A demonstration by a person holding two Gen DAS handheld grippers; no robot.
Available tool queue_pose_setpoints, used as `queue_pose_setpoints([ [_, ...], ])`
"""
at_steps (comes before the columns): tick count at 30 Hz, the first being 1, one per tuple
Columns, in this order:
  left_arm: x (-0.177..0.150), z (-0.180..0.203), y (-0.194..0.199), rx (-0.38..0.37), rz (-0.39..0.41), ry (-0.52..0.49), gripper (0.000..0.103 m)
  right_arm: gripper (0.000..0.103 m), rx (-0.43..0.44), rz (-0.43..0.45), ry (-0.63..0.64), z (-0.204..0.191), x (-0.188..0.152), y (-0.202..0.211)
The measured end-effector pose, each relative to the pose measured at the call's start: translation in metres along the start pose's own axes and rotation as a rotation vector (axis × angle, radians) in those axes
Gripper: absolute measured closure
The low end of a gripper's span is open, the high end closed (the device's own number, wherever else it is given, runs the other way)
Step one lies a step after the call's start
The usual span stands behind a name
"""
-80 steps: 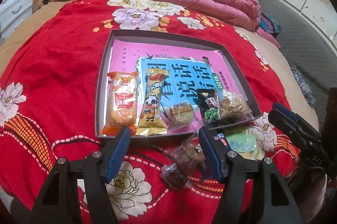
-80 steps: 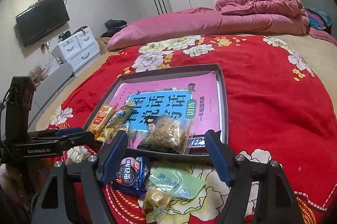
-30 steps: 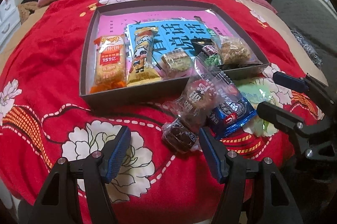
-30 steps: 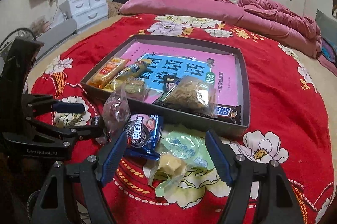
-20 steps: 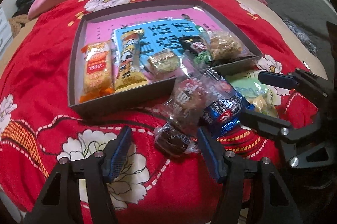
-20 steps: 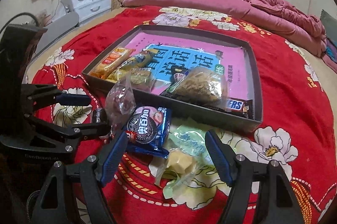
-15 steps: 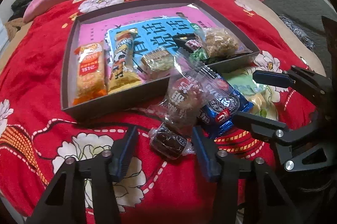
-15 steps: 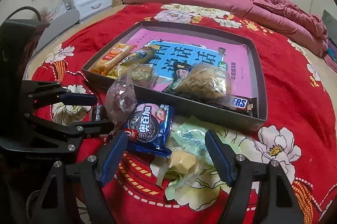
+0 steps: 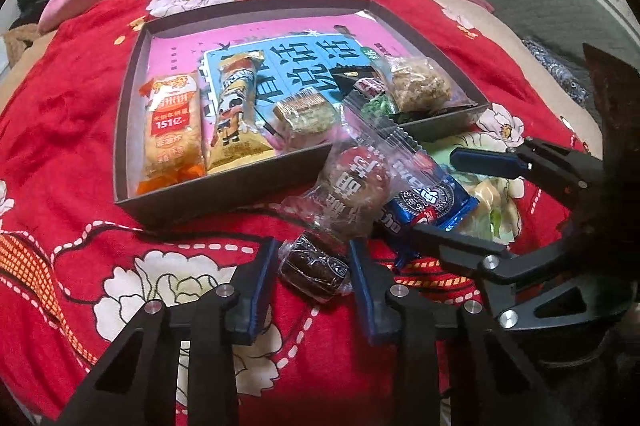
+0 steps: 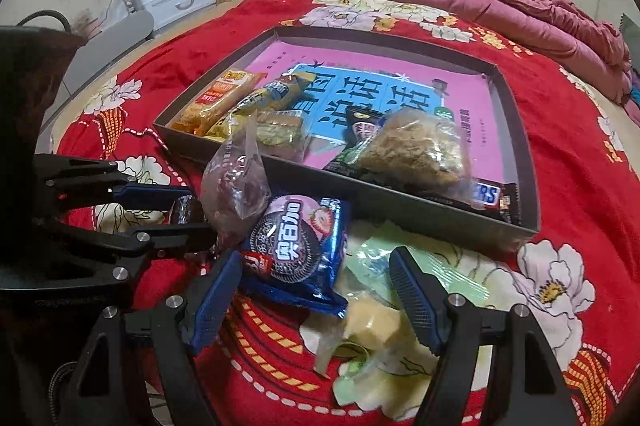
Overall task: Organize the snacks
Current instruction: 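Grasp the dark-wrapped snack with the left tool while the right tool grasps the blue cookie bag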
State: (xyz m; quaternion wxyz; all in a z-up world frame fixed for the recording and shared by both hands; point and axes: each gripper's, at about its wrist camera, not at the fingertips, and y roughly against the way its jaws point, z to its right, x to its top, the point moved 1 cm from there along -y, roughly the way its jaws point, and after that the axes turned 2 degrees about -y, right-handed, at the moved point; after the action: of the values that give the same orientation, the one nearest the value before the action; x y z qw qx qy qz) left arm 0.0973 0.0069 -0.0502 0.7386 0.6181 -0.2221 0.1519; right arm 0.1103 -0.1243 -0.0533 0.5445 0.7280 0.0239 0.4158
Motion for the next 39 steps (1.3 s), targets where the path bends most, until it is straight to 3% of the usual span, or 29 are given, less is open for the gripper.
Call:
queue_pose_setpoints([
  [8,0.000,-0.009,0.002,0.011,0.002,0.020,0.067,0.025,-0.001,-0.011,0.028,-0.011,0.003,-0.012],
  [17,0.000,-0.016,0.000,0.000,-0.002,0.053,0.067,0.025,-0.070,-0.039,0.103,-0.023,0.002,-0.025],
  [24,0.000,-0.016,-0.002,0.001,-0.005,0.054,0.067,0.043,-0.074,-0.046,0.132,-0.030,0.001,-0.030],
  [31,-0.001,-0.015,-0.001,0.001,-0.001,0.053,0.067,0.049,-0.023,-0.032,0.120,-0.030,0.000,-0.025],
  [39,-0.002,-0.017,0.001,-0.010,0.005,0.072,0.067,0.052,0.071,-0.020,-0.016,-0.007,-0.001,-0.008],
])
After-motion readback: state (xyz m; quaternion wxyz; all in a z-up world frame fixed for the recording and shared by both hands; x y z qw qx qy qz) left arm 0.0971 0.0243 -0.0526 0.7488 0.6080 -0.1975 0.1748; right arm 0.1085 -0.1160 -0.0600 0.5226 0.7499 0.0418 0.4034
